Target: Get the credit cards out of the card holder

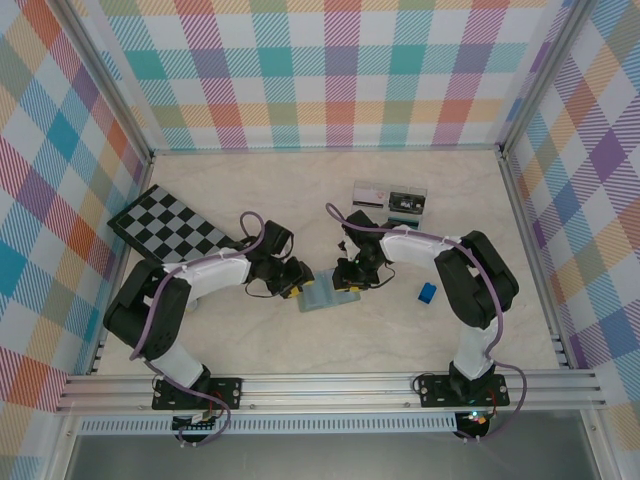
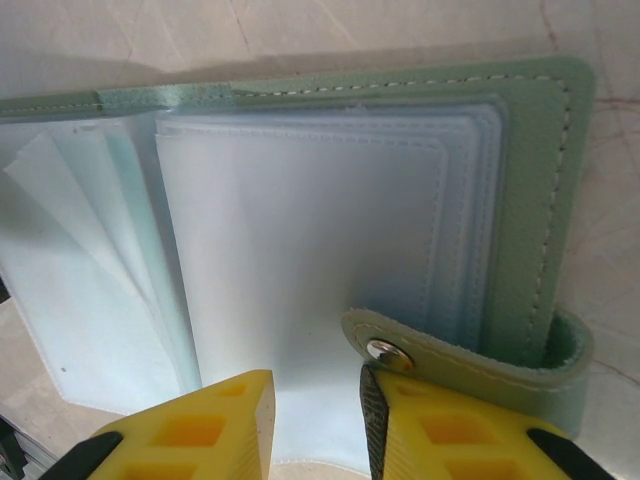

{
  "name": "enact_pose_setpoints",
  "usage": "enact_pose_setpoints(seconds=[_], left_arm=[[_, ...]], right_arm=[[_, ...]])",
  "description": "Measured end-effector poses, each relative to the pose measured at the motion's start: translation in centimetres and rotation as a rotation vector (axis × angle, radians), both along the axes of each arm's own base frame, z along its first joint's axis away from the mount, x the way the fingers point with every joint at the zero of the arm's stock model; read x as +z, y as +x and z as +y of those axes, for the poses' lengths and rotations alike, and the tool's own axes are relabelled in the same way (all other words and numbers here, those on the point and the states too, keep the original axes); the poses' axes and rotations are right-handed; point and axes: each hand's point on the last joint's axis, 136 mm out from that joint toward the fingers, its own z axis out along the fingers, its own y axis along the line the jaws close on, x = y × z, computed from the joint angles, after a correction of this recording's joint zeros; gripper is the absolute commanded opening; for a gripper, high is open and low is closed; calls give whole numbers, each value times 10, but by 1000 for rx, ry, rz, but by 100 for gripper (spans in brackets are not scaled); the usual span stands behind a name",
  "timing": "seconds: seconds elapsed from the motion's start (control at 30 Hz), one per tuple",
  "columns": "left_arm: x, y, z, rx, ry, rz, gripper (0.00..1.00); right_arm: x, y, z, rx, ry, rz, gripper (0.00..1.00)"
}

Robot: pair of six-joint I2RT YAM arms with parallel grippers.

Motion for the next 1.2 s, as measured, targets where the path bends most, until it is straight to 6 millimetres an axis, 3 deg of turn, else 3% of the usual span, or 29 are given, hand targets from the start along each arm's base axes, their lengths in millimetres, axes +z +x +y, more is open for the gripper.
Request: enact_pose_setpoints(seconds=[0.3,0.73,0.9,1.0,1.2], left_arm=[[6,0,-2,-6,-18,-8,31],[13,1,-11,-42,-65,-31,0],[16,1,-10,-66,-52,-38,0],[21,0,-6,-99,-14,-54,0],[41,0,6,-178,73,-105,0]], right_arm=[[0,0,0,0,2,1,30],[0,0,0,1,2,2,28],[2,-2,2,-3,20,3,31],[14,-5,1,-11,42,-14,35],[65,1,5,-17,133,-135,42]])
